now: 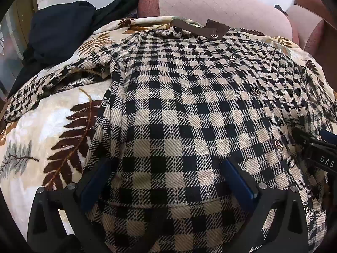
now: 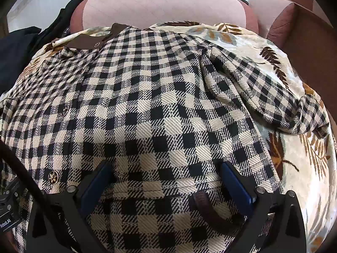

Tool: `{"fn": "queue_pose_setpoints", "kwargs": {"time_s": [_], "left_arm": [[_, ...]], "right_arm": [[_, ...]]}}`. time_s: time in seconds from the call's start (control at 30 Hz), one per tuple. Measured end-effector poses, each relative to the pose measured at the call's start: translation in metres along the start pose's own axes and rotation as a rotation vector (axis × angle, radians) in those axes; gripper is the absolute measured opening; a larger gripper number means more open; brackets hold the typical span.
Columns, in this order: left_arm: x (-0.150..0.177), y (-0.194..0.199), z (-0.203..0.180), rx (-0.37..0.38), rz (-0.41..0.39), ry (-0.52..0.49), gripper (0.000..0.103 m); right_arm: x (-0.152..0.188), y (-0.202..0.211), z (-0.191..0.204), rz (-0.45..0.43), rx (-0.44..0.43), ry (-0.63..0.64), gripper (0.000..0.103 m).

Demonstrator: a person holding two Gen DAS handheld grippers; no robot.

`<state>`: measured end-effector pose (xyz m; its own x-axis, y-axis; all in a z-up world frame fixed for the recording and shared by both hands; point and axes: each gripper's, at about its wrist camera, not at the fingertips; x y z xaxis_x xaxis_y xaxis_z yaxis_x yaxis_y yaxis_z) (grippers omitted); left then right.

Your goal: Fold large clothes

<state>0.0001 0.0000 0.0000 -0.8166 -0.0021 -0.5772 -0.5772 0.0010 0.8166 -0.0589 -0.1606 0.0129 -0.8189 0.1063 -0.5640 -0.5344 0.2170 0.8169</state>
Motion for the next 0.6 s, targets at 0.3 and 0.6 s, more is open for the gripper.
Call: {"fn": "queue_pose_setpoints", "kwargs": {"time_s": [0.3,0.6], "left_arm": [[0.0,0.0001,-0.0002,-0.002,-0.001,-0.001,0.103],[0.0009,-0.0015,-0.0001,-0.007,0.001,-0.003,0.103]], "right_arm": [[0.0003,0.0001,0.0,-0.001,0.002,0.001,0.103],[0.0005,0.0001,0.0,-0.001,0.003,0.002,0.103]]}}
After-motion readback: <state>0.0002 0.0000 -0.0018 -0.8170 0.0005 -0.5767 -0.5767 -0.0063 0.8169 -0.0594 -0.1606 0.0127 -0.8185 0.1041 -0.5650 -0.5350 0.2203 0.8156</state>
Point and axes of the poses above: each gripper's, at about its wrist camera, not at the fingertips, and y roughly against the way its jaws point, z to its left, x to its underside, and after that the axes turned 5 degrees about y, right-handed
